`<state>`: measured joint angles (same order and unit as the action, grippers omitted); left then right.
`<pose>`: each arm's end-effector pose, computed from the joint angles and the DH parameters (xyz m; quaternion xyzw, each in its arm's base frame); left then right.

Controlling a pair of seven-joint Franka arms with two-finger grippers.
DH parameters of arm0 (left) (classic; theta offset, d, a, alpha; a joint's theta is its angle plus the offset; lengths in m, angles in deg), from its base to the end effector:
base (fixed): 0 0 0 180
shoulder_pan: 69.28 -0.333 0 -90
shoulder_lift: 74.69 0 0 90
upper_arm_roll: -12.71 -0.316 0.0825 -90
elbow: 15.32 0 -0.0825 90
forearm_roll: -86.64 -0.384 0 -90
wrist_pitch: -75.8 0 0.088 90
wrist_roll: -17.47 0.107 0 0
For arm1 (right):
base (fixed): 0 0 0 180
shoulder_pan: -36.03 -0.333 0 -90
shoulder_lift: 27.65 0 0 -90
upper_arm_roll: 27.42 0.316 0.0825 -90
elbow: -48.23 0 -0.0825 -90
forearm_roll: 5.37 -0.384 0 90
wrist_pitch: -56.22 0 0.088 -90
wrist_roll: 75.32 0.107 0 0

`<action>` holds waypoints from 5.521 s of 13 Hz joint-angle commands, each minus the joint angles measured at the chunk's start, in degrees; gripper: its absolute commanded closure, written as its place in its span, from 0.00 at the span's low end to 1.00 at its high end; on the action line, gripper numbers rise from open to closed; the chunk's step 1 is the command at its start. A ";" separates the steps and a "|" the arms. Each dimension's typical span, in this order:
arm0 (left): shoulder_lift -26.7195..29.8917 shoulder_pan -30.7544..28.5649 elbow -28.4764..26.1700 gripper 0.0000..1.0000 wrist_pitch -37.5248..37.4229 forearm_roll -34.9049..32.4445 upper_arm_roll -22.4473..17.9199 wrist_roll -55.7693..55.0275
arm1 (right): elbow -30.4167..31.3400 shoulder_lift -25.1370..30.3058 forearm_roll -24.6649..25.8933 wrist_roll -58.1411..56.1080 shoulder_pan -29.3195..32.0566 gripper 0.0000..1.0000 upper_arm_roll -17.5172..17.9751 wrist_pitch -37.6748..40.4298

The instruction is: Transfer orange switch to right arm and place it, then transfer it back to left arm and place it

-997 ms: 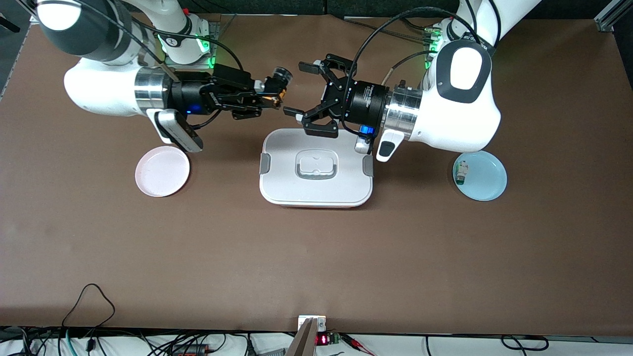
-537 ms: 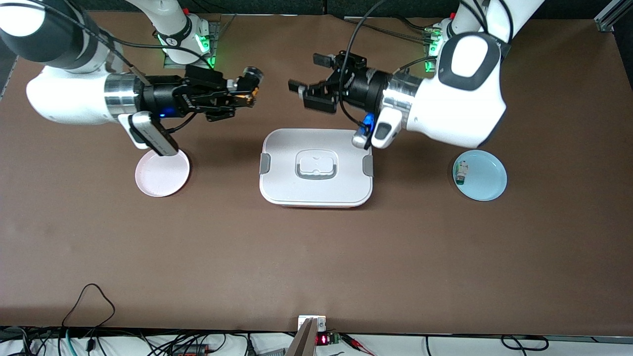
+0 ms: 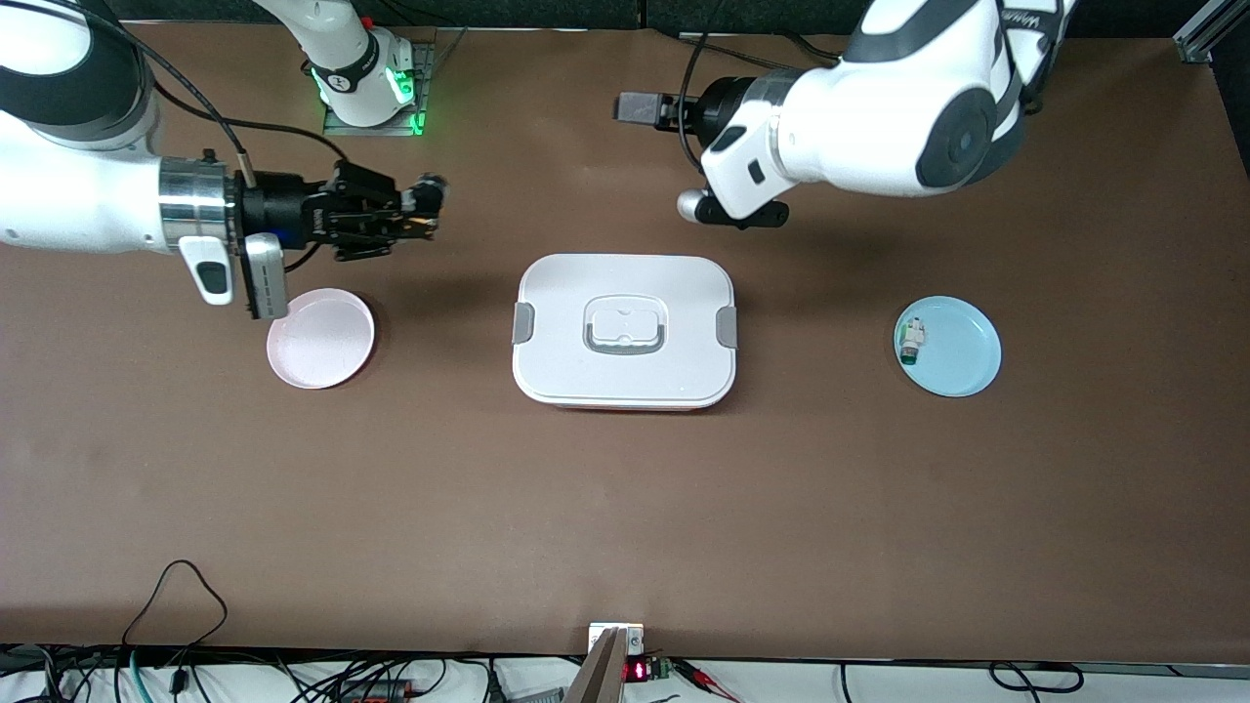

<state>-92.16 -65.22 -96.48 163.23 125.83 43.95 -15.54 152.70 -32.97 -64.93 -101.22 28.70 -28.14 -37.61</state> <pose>0.4994 -0.3786 0.5708 0.9103 -0.0038 -0.2860 0.2993 0.5589 0.1526 0.5073 -0.8539 -0.1430 0.0374 0.4990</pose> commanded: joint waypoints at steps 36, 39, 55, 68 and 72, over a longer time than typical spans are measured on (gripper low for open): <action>25.91 -8.54 -19.21 0.00 -3.24 -39.63 -26.22 44.86 | 24.56 -14.01 72.57 -43.97 3.82 0.70 0.28 -48.11; 25.21 -8.63 -16.94 0.00 -3.23 -40.33 -26.05 50.93 | 25.79 -14.72 72.57 -43.89 3.73 0.69 0.28 -50.57; 20.55 -7.22 -9.46 0.00 -8.24 -39.81 -24.82 42.77 | -0.38 -6.37 58.06 -2.62 3.55 0.00 0.28 -9.21; 17.82 -8.37 -5.85 0.00 -7.72 -39.98 -23.59 40.22 | -21.14 -2.68 70.74 14.74 4.60 0.00 -0.43 8.57; 17.74 -8.19 -5.68 0.00 -7.80 -40.33 -23.59 40.04 | -21.14 -2.15 66.60 31.41 6.10 0.00 -0.51 10.24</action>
<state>-73.80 -73.17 -103.45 155.48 85.61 19.97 25.01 132.09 -35.31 3.26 -76.04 33.90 -28.91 -28.48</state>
